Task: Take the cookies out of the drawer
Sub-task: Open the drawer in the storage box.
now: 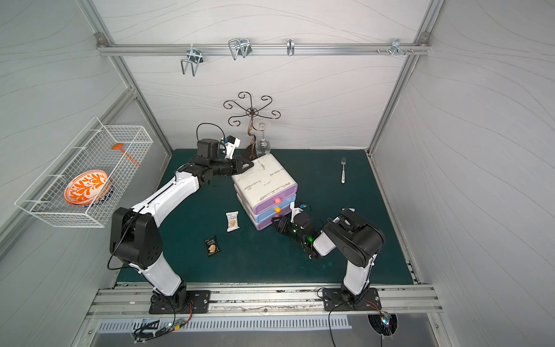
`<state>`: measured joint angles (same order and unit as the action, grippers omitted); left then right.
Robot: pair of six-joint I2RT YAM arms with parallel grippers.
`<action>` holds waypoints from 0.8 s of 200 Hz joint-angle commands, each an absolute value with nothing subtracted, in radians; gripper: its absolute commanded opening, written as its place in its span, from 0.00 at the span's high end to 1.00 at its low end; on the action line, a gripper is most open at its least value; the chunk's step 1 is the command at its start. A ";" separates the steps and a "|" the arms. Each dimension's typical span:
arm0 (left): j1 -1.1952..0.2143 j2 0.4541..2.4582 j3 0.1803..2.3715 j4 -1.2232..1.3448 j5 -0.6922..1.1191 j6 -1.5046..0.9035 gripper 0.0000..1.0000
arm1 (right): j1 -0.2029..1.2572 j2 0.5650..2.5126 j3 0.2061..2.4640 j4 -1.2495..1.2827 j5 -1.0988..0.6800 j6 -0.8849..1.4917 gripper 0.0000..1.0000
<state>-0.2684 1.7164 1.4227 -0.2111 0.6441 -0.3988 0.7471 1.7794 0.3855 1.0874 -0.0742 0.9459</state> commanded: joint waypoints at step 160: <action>-0.255 1.768 1.356 -0.421 0.543 -0.365 0.98 | 0.728 1.771 0.377 1.160 -0.069 0.852 0.71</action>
